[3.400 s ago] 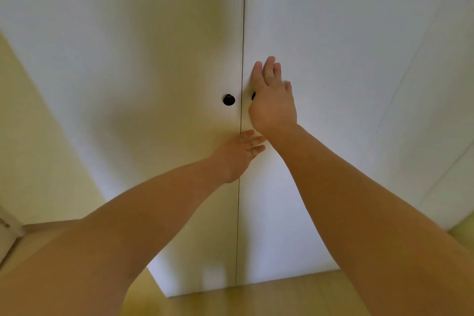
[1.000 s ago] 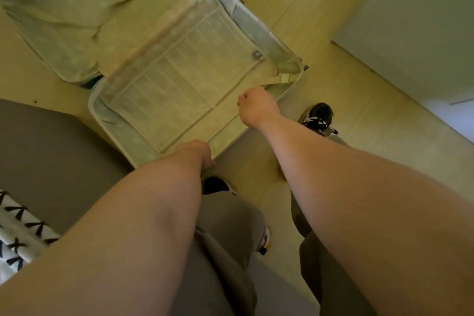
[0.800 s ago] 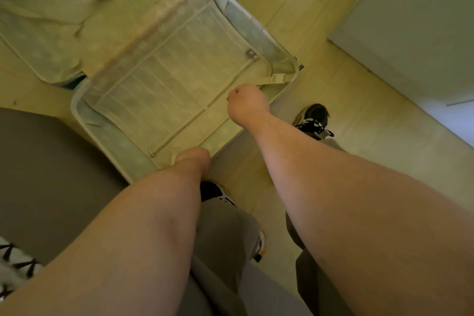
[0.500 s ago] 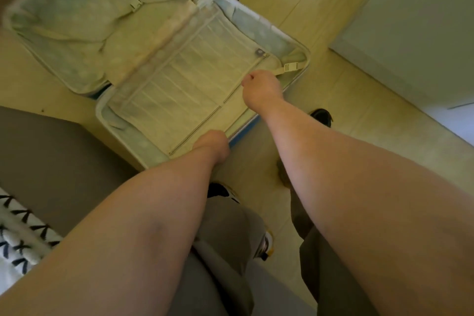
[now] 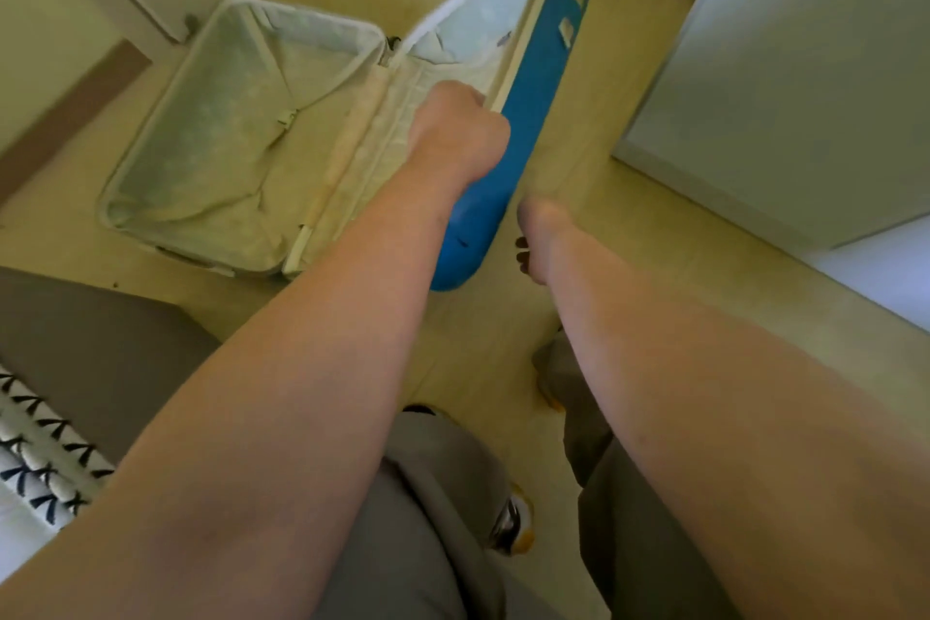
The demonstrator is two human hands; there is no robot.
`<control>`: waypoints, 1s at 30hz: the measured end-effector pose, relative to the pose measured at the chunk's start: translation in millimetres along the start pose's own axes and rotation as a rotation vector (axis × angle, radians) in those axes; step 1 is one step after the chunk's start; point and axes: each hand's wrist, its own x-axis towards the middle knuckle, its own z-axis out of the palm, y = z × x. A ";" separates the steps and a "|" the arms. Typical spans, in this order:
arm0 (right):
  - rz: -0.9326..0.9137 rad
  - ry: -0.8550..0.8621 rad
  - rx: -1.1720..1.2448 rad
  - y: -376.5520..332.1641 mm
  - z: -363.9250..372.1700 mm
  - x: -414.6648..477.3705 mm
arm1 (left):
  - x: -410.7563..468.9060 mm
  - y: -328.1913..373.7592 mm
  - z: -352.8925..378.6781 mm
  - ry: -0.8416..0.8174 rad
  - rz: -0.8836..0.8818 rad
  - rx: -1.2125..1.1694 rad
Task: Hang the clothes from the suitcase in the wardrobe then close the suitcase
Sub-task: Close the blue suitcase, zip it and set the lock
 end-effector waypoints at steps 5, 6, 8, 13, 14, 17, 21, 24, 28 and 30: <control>-0.082 -0.088 0.317 -18.0 -16.7 -8.2 | -14.8 49.2 -2.2 0.087 0.062 -0.379; -0.137 -0.077 0.350 -32.1 -22.9 -12.3 | -14.2 58.4 -6.5 0.082 0.101 -0.445; -0.256 -0.047 0.336 -52.6 -38.3 -21.8 | -11.9 67.2 -15.7 0.030 0.149 -0.529; -0.416 -0.008 0.202 -79.1 -45.4 -45.8 | -11.0 72.3 -28.8 0.031 0.238 -0.275; -0.444 -0.008 0.188 -80.2 -40.7 -48.0 | -11.1 70.2 -28.1 0.125 0.273 -0.137; -0.520 -0.040 0.143 -80.0 -22.9 -48.9 | -12.1 55.9 -31.3 0.405 0.300 0.181; -0.600 -0.093 0.118 -71.3 5.6 -57.6 | -14.8 40.7 -52.3 0.542 0.432 0.521; -0.680 -0.170 0.030 -62.4 24.8 -59.9 | -20.6 35.8 -60.1 0.518 0.327 0.586; -0.645 -0.317 0.004 -52.3 43.6 -63.4 | -21.5 4.6 -77.5 0.611 0.123 0.697; -0.593 -0.323 0.034 -50.2 50.8 -60.7 | -20.9 -13.5 -90.0 0.641 0.034 0.707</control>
